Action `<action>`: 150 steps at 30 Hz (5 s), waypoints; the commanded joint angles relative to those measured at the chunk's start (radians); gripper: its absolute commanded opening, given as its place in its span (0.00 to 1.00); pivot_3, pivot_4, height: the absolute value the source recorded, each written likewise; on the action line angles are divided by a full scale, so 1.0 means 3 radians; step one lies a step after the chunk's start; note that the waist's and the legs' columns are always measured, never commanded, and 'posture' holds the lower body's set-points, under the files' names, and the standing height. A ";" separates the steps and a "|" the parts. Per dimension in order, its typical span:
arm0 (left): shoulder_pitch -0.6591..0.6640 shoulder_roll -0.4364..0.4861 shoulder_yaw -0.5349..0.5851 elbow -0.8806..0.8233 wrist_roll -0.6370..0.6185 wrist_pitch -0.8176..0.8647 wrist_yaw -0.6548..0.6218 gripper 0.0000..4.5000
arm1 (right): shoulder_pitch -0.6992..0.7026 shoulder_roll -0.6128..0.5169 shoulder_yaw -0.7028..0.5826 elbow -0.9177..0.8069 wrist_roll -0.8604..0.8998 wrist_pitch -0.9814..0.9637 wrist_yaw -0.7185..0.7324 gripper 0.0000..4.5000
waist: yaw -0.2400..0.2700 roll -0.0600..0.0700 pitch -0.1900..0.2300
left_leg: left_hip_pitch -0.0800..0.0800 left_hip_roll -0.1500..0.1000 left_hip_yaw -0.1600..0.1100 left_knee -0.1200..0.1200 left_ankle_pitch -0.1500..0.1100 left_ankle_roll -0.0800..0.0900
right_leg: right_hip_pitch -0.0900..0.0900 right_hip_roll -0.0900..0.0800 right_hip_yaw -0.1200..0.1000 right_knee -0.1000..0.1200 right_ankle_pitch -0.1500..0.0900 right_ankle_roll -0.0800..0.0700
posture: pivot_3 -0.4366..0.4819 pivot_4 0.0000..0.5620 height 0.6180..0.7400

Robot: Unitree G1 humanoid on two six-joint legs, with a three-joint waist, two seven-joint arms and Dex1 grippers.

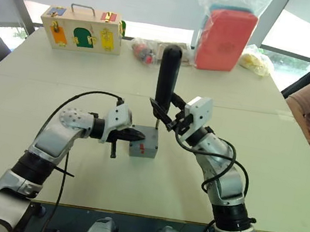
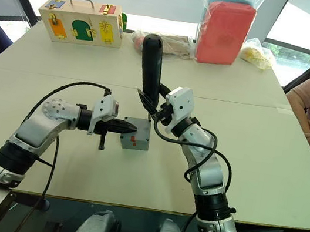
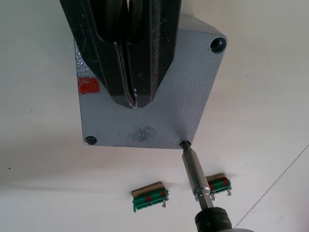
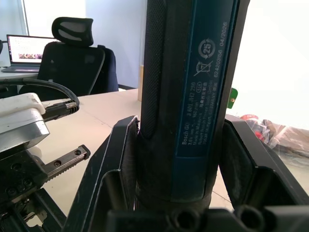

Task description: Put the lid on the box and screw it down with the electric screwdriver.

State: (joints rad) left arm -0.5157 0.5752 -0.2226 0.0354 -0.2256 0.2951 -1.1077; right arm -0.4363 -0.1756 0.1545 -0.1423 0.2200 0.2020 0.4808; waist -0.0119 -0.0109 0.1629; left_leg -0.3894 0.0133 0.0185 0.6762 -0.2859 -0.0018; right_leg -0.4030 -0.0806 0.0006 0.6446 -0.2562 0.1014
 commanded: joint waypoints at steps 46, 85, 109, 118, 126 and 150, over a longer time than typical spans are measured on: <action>0.0093 0.0269 0.0285 -0.0589 -0.0357 0.0326 -0.0218 0.00 | -0.1039 -0.0889 -0.1324 -0.1151 0.1234 0.3040 -0.0813 0.41 | -0.0002 0.0020 -0.0011 | -0.0041 0.0000 -0.0008 -0.0043 0.0001 -0.0001 | -0.0039 -0.0020 -0.0008 -0.0045 0.0002 -0.0006 | 0.48 0.27 0.92; 0.0746 0.0902 0.1100 -0.1418 -0.0874 0.0905 0.0420 0.00 | -0.1493 -0.2611 -0.0370 0.0269 0.0960 0.3471 0.0770 0.90 | -0.0024 0.0026 0.0076 | -0.0070 0.0006 0.0012 -0.0034 0.0002 -0.0001 | -0.0079 0.0007 0.0002 -0.0042 0.0012 0.0004 | 0.48 0.27 0.92; 0.0257 0.0118 0.0280 0.0007 -0.0054 0.0113 0.0488 0.00 | -0.0070 -0.1031 0.0321 -0.0780 0.0550 0.2521 0.0089 0.02 | -0.0002 0.0009 0.0072 | -0.0066 -0.0002 0.0010 -0.0022 0.0008 -0.0009 | -0.0072 0.0001 0.0000 -0.0023 0.0017 0.0006 | 0.48 0.27 0.92; -0.0207 -0.0350 0.0194 0.0670 0.0143 -0.0141 0.0612 0.00 | 0.0185 -0.0898 0.0368 -0.1230 0.0716 0.2749 0.0092 0.02 | 0.0005 0.0007 0.0072 | -0.0070 -0.0004 0.0008 0.0005 0.0007 -0.0009 | -0.0070 -0.0001 0.0000 -0.0004 0.0017 0.0007 | 0.48 0.27 0.92; -0.0320 -0.0416 0.0170 0.0983 0.0257 -0.0328 0.0553 0.00 | 0.0136 -0.0961 0.0371 -0.1363 0.0709 0.2968 0.0054 0.02 | 0.0001 0.0005 0.0073 | -0.0070 -0.0003 0.0006 0.0013 0.0007 -0.0008 | -0.0070 0.0000 0.0000 0.0005 0.0015 0.0007 | 0.48 0.27 0.92; 0.0371 0.0161 0.0243 -0.0077 -0.0024 0.0089 0.0107 0.00 | -0.0122 -0.0767 0.0196 0.0235 0.0228 0.1248 0.0514 0.02 | 0.0005 0.0000 0.0076 | -0.0070 -0.0001 0.0009 0.0015 0.0005 -0.0005 | -0.0070 -0.0001 0.0001 0.0006 0.0015 0.0007 | 0.48 0.27 0.92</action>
State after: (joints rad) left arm -0.3794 0.6306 -0.1455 0.0336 -0.2364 0.3288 -1.0896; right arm -0.4549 -0.4229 0.1996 -0.0662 0.2938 0.6092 0.6148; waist -0.0103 -0.0110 0.1858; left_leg -0.4103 0.0130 0.0210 0.6807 -0.2845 -0.0032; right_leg -0.4241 -0.0809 0.0010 0.6464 -0.2517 0.1035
